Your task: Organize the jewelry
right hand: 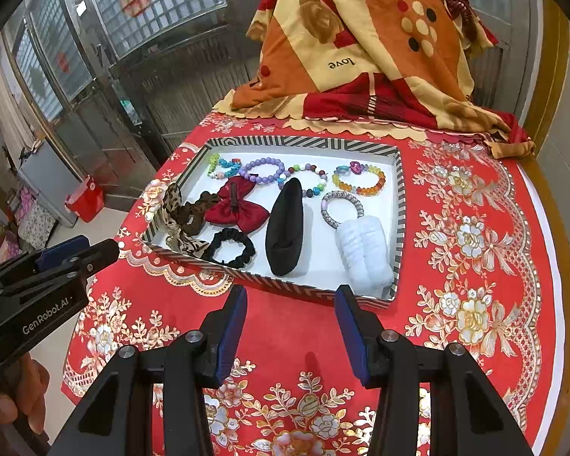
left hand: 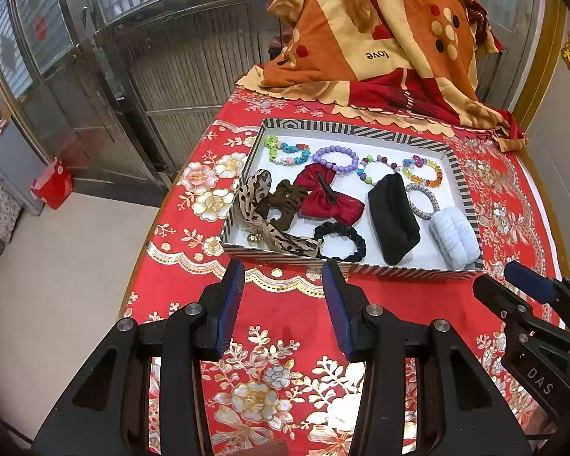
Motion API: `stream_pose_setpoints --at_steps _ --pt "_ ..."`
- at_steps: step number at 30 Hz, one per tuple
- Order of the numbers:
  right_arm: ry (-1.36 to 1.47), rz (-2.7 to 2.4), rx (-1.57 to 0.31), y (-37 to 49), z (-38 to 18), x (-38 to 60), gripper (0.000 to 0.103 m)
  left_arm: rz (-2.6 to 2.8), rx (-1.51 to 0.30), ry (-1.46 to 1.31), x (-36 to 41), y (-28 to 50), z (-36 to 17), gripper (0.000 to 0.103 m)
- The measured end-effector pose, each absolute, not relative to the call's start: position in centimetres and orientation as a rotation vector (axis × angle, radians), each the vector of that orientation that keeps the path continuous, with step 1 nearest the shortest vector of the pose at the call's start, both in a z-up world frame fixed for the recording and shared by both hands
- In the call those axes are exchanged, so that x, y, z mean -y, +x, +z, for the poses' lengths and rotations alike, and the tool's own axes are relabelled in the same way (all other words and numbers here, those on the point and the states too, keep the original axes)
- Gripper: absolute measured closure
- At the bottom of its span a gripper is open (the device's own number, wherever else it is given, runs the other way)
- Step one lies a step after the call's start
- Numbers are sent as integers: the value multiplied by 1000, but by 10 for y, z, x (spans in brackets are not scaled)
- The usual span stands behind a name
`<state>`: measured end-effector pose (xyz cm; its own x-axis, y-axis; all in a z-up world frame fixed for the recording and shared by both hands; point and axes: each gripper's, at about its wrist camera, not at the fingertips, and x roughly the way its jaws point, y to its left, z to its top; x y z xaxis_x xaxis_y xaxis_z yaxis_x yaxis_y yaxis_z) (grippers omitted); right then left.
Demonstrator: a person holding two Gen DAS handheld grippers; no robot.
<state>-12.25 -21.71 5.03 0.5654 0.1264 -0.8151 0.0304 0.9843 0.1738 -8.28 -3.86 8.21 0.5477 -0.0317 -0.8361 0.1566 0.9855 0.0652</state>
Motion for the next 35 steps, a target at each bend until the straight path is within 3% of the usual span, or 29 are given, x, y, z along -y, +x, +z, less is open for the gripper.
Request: stream_pose_setpoints --at_steps 35 --pt "213 41 -987 -123 32 241 57 -131 -970 163 53 -79 77 61"
